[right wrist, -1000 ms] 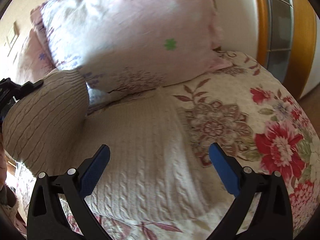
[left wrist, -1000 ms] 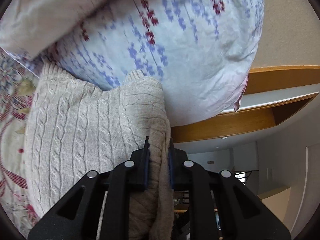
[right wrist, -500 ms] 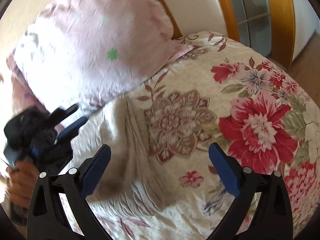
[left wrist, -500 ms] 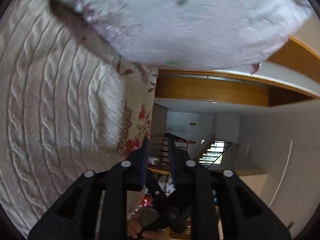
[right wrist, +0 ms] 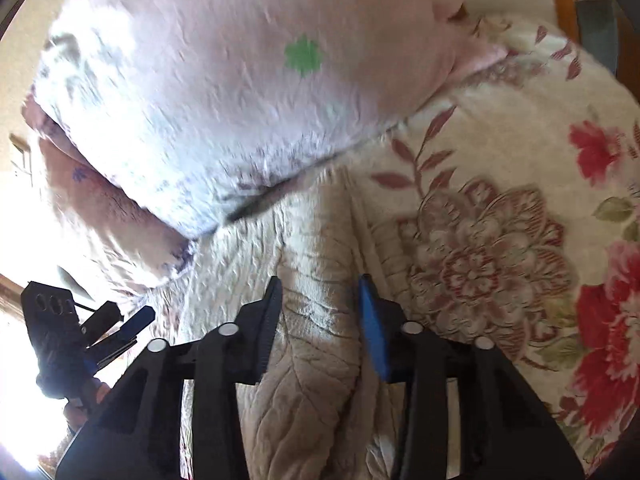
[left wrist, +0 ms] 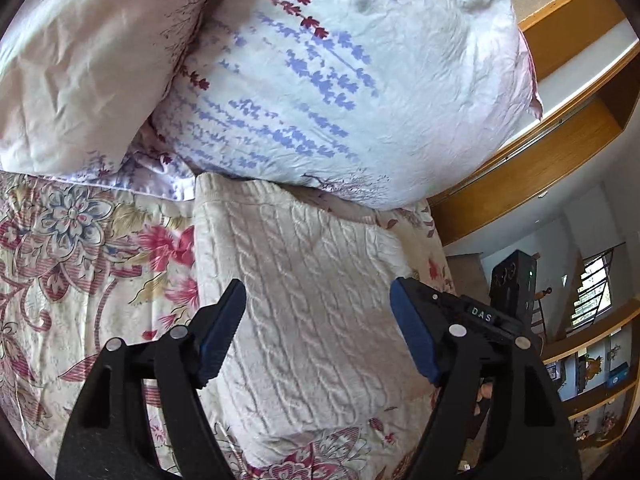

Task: Fold small clothes

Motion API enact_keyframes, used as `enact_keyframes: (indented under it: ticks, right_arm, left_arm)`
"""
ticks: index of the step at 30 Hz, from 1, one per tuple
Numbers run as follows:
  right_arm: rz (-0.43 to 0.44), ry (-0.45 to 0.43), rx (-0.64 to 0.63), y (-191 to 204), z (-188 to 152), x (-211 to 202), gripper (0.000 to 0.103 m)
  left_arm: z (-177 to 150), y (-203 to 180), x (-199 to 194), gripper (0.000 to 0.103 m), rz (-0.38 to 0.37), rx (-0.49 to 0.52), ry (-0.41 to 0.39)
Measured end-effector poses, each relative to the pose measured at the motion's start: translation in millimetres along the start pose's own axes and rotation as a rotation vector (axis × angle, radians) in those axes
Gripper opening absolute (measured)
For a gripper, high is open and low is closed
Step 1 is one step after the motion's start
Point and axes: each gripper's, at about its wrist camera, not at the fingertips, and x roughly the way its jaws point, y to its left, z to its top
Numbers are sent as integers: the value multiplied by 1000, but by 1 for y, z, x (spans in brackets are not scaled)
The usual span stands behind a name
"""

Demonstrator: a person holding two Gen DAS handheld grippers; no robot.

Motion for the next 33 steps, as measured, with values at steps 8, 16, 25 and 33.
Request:
enact_keyframes:
  ticks: [8,16,25,33]
  right_arm:
    - [-36,-196,-23,6,9,-47,8]
    - [-77,-119,131,-31,-9,-24,10]
    - [-43,-95,121,-27,-36,-53,47]
    - [-40,-58,119,-29,-77,-55,12]
  left_arm:
    - [-24,-36,29,77,-16,183,81]
    - [-44,-60,46,84,40,322,121]
    - [-40,-50,26,84,24,282,77]
    - [-60,-67,34,87,11,365,122]
